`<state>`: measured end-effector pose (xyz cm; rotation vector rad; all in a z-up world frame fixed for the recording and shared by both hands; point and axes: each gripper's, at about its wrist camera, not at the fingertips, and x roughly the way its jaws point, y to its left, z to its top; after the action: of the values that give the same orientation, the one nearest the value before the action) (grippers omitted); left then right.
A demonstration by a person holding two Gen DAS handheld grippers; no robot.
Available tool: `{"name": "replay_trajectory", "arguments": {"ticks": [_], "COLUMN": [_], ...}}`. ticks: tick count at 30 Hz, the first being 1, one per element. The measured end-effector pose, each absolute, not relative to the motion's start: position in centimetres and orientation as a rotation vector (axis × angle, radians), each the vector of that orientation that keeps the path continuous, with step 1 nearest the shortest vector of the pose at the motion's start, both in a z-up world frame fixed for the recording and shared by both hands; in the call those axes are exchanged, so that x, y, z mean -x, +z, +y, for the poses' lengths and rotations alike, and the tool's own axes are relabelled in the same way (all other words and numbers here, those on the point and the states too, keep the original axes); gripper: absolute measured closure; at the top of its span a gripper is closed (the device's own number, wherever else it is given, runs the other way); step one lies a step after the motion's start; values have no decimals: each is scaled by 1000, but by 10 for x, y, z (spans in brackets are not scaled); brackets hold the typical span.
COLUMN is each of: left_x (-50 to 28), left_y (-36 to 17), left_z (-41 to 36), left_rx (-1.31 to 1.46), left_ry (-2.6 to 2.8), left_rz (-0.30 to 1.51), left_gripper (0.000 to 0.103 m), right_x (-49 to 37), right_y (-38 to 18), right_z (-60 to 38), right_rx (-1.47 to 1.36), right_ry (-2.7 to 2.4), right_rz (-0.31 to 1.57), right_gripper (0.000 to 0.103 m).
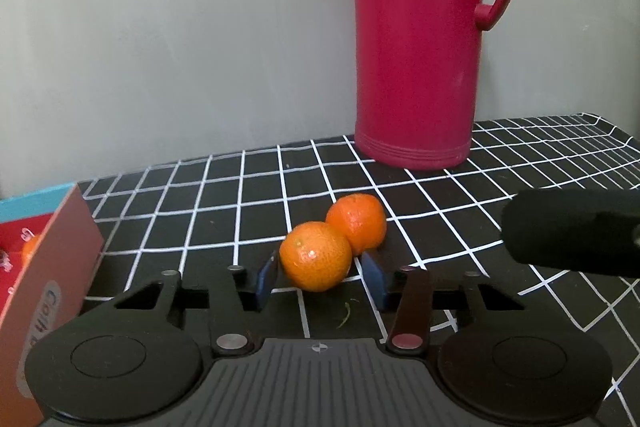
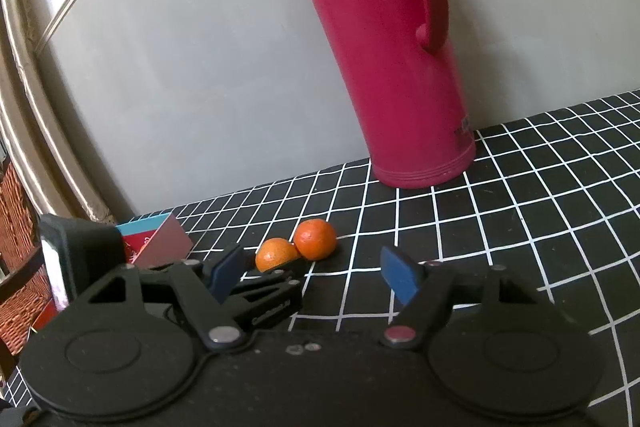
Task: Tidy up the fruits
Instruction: 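Move the left gripper to the two remaining mandarins and grasp one, then carry the mandarin into the red tray and open the left gripper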
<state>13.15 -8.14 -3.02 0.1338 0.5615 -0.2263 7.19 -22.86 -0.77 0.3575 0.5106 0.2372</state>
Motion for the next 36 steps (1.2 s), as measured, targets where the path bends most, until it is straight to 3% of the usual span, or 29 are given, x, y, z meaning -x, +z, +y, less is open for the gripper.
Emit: {"name": "replay_trajectory", "arguments": {"ticks": [19, 36], "left_x": [-131, -108], "left_y": [-29, 4], "left_z": [-73, -41], "left_rx": [-120, -85], "left_ry": [-195, -135], "left_rz": [572, 516], "left_gripper": [63, 63], "right_x": [-73, -76], "right_y": [-8, -8], "right_z": [-229, -220], "right_rx": [-363, -343], "right_ry": [248, 275], "right_rz": [513, 521], "right_gripper": [28, 28]}}
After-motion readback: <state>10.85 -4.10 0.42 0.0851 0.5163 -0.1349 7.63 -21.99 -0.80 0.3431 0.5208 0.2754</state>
